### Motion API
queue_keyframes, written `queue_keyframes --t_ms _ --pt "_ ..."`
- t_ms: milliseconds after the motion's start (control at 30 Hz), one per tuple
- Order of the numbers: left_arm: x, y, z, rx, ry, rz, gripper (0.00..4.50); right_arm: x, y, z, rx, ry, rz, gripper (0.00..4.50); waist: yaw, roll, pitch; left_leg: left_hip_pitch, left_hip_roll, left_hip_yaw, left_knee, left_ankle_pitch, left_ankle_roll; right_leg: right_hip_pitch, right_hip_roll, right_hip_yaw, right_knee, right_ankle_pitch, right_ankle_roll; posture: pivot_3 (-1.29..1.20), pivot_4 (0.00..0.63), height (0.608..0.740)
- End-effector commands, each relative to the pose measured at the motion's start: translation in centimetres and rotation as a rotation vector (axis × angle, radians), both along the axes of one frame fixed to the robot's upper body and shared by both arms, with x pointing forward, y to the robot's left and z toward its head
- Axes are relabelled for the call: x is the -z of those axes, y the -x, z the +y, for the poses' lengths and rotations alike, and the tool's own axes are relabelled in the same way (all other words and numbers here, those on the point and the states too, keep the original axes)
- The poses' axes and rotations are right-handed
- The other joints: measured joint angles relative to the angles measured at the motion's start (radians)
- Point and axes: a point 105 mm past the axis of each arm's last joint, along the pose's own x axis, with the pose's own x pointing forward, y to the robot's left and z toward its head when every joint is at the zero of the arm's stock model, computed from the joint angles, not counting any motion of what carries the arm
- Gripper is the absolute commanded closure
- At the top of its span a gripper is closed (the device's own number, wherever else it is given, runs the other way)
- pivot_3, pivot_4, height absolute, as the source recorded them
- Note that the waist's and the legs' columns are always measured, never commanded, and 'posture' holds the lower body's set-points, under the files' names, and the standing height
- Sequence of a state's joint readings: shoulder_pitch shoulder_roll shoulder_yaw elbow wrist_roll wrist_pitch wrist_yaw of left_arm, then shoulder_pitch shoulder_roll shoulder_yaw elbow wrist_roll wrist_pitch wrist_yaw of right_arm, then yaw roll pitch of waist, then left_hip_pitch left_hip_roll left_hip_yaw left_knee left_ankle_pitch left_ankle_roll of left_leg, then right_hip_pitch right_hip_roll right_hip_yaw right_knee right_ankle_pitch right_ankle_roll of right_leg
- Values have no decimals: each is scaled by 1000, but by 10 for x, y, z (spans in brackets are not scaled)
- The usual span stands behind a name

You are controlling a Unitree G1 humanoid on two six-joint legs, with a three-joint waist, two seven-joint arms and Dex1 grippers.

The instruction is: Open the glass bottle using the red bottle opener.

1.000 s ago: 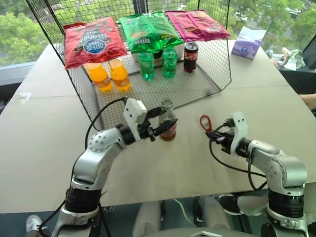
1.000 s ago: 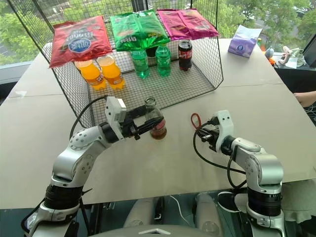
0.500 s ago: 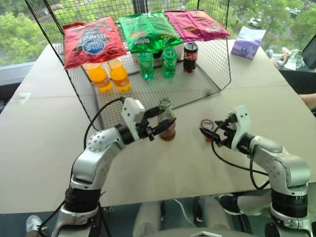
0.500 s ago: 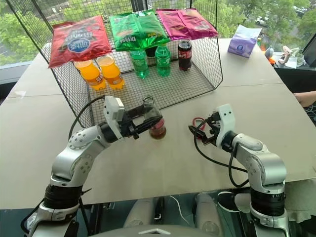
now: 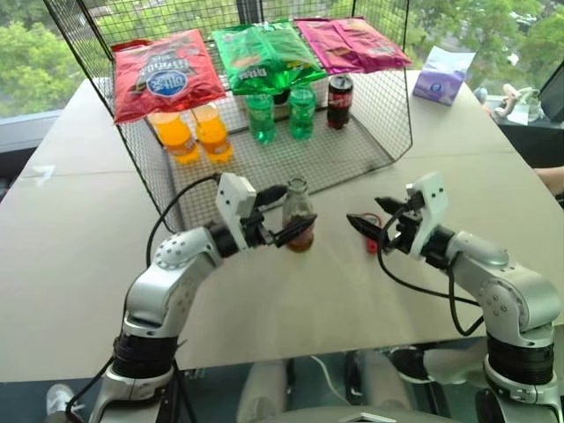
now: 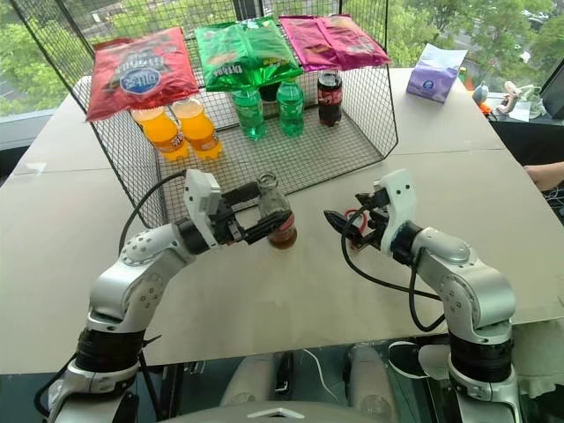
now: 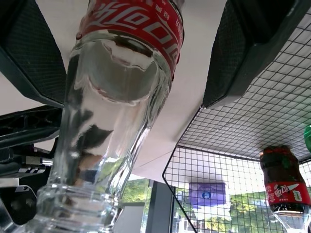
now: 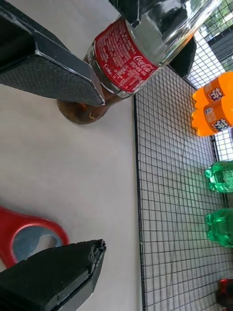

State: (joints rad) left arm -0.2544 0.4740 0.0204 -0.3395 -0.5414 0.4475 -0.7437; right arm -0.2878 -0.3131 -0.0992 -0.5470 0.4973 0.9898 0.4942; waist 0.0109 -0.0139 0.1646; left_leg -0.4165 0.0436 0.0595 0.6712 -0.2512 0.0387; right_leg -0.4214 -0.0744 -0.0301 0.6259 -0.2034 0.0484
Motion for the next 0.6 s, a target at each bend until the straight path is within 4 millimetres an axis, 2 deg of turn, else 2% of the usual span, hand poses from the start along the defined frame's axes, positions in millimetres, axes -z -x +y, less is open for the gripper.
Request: queue_keyframes --t_ms 33,133,267,533,600 --pt "-18 19 13 -4 12 -47 43 -18 12 -5 -32 49 -127 41 0 0 0 0 0 0 0 0 0 0 0 0 0 0 0 0 150 740" --pt "-16 34 22 -8 17 -11 43 -15 21 -15 -23 111 -158 41 -1 0 0 -1 0 1 -2 0 0 -2 0 2 -1 0 0 0 150 740" --pt "-5 46 35 -50 -23 33 43 -6 32 -29 13 198 -187 41 2 0 0 0 0 1 -2 0 0 -2 0 2 -1 -1 2 0 150 740" --pt "14 50 99 -322 -40 114 43 12 58 -69 136 319 -193 41 2 0 0 1 2 3 -1 0 -1 -2 -1 2 -1 -3 4 0 150 740" --pt "16 51 106 -346 -44 119 43 13 61 -76 161 329 -190 41 2 0 0 1 3 3 -1 0 -1 -2 0 2 -1 -3 4 0 150 740"
